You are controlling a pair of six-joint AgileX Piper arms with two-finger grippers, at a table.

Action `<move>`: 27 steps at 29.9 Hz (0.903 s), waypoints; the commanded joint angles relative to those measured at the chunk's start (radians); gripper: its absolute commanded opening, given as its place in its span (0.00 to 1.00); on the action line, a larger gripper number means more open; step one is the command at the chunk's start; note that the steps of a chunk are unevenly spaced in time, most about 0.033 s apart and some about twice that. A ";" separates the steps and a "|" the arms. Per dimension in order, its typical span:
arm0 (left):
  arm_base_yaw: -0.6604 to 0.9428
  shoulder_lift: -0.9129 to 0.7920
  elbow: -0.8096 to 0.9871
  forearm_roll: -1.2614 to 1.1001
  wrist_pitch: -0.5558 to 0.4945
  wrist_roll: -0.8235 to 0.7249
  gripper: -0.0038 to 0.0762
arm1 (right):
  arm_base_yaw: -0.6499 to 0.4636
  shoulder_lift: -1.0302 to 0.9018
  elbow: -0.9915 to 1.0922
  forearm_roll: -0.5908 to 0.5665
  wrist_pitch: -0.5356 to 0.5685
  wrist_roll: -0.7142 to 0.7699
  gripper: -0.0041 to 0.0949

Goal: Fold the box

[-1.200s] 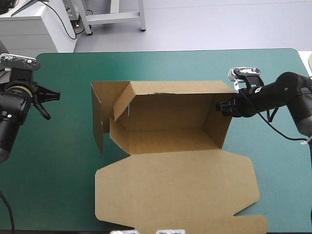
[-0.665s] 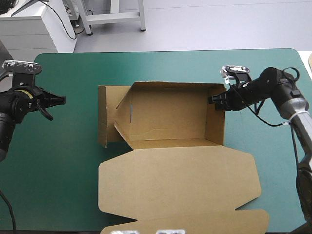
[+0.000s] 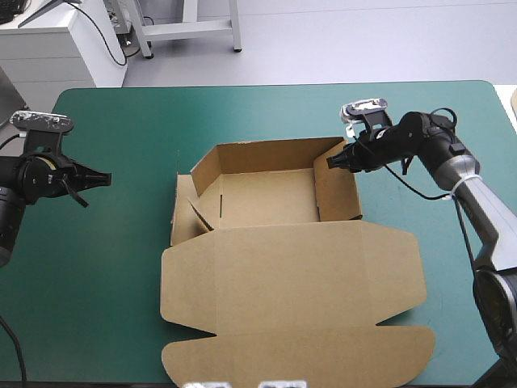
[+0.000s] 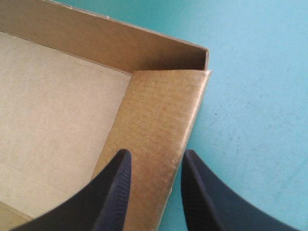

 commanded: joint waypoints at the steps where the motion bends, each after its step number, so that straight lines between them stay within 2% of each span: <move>1: 0.003 -0.025 -0.028 0.005 -0.029 0.010 0.04 | -0.004 -0.051 -0.117 0.009 0.073 -0.016 0.38; 9: 0.003 -0.025 -0.028 0.009 -0.027 0.018 0.04 | -0.004 -0.051 -0.239 0.001 0.225 0.020 0.38; 12: 0.003 -0.025 -0.028 0.009 -0.027 0.032 0.04 | -0.004 -0.049 -0.239 -0.061 0.272 0.043 0.38; 15: 0.003 -0.025 -0.028 0.009 -0.027 0.033 0.04 | -0.004 -0.037 -0.239 -0.088 0.280 0.078 0.36; 21: 0.003 -0.010 -0.028 0.009 -0.024 0.033 0.04 | -0.004 0.013 -0.239 -0.095 0.307 0.079 0.25; 27: 0.003 0.016 -0.028 0.003 0.001 0.036 0.04 | -0.004 0.096 -0.239 -0.118 0.342 0.105 0.23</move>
